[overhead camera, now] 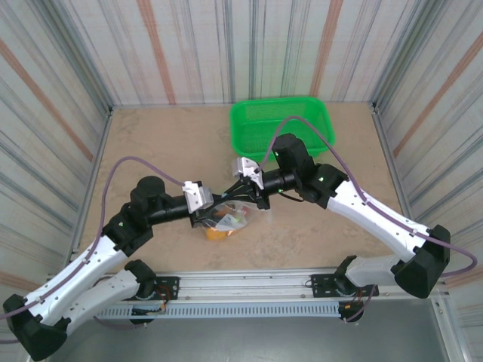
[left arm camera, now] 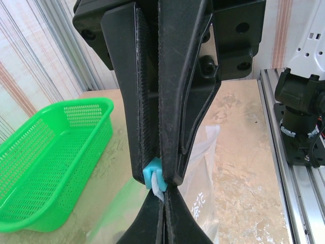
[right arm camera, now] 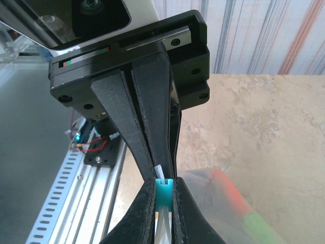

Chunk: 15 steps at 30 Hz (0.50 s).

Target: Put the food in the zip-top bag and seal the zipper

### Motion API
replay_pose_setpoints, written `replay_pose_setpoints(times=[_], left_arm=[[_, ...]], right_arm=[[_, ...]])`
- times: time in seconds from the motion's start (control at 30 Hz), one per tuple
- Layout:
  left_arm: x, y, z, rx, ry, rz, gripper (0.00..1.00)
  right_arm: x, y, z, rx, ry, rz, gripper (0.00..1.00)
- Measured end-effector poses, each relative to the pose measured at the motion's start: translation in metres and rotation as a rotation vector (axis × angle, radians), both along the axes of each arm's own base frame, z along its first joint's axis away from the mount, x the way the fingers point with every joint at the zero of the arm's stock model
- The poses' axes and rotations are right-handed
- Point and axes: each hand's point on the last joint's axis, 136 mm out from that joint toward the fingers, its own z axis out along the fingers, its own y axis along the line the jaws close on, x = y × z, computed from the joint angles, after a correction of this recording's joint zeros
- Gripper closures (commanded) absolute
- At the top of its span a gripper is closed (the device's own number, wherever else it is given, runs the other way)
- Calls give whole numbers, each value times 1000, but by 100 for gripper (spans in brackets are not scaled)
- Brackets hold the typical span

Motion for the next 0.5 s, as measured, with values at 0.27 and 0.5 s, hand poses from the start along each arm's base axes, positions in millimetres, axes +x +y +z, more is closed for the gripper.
replay_pose_setpoints(times=[0.27, 0.5], left_arm=[[6, 5, 2, -9, -19, 47, 100], [18, 19, 14, -53, -55, 133, 100]], right_arm=[[6, 1, 0, 8, -28, -27, 100], [20, -5, 2, 10, -59, -88, 100]])
